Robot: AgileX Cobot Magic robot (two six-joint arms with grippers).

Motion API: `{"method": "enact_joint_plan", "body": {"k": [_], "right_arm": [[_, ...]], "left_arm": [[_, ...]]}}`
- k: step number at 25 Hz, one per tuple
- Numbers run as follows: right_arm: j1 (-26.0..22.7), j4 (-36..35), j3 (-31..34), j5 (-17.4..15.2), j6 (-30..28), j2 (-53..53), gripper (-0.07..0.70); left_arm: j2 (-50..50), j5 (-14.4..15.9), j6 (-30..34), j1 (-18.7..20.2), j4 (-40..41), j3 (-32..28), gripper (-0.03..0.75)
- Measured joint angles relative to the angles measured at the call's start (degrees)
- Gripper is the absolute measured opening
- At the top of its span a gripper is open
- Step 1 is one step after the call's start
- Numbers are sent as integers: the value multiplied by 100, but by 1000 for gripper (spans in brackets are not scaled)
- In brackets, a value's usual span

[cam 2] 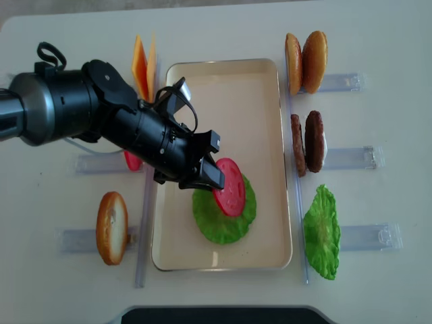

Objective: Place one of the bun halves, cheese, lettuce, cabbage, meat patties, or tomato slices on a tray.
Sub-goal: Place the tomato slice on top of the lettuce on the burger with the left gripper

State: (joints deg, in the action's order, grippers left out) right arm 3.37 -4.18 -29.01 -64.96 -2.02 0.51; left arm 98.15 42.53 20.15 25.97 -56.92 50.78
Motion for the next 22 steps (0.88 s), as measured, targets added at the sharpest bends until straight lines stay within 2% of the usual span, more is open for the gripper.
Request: {"method": "enact_joint_plan", "body": {"k": [22], "right_arm": [[0, 0, 0, 0, 0, 0, 531]], "left_arm": [[32, -10, -79, 0, -36, 0, 64]]}}
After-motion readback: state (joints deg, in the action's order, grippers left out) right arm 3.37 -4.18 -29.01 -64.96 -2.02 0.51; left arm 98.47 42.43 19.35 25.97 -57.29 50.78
